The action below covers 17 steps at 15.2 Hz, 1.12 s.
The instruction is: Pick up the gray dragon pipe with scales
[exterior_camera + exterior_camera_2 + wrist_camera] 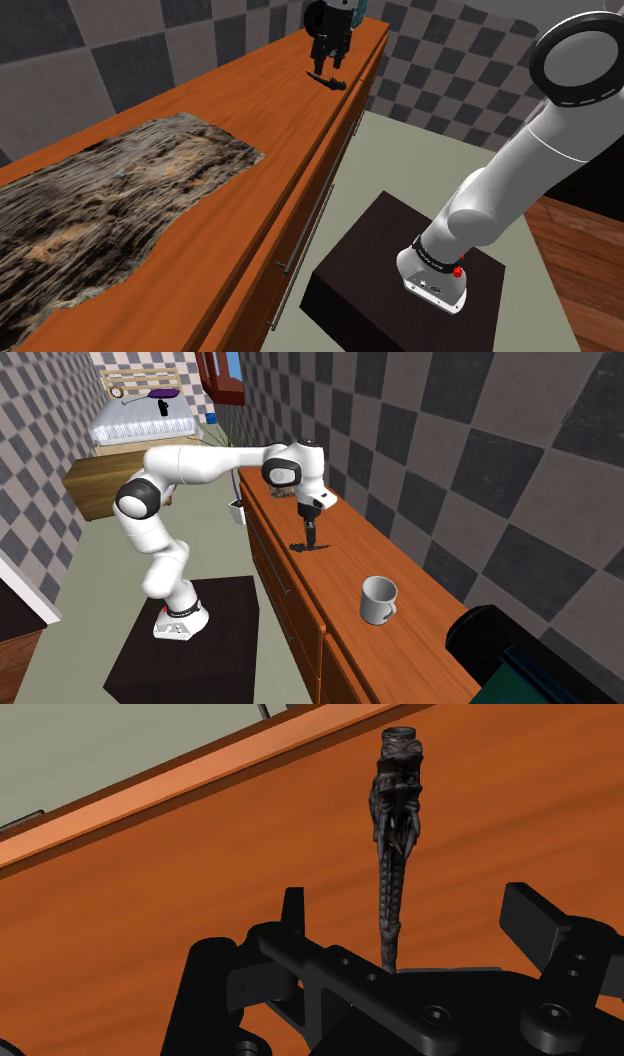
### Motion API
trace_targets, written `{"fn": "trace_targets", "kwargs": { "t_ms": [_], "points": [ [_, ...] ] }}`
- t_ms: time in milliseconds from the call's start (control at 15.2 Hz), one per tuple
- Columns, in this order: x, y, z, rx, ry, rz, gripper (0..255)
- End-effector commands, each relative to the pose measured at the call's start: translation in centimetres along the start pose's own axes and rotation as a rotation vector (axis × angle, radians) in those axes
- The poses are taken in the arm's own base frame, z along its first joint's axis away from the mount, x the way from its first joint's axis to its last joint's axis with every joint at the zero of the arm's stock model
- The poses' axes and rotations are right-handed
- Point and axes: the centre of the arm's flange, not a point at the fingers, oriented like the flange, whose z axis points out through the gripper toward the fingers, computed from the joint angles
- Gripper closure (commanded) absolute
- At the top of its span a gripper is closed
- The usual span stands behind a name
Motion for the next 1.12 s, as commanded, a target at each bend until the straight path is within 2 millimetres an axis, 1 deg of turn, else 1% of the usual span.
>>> {"fn": "trace_targets", "kwargs": {
  "t_ms": [0, 198, 264, 396, 462, 660, 990, 1056],
  "points": [
    [0.2, -0.1, 1.0, -0.002, -0.001, 0.000, 0],
    [0.2, -0.2, 2.6, -0.002, -0.001, 0.000, 0],
    [0.2, -0.2, 3.4, -0.002, -0.001, 0.000, 0],
    [0.2, -0.2, 3.4, -0.002, -0.001, 0.000, 0],
    [0.1, -0.3, 3.5, -0.002, -0.001, 0.000, 255],
    [0.3, -0.3, 3.4, -0.002, -0.001, 0.000, 255],
    [0.0, -0.5, 4.0, -0.002, 0.000, 0.001, 255],
    [0.2, -0.2, 3.4, -0.002, -0.001, 0.000, 255]
  ]
}}
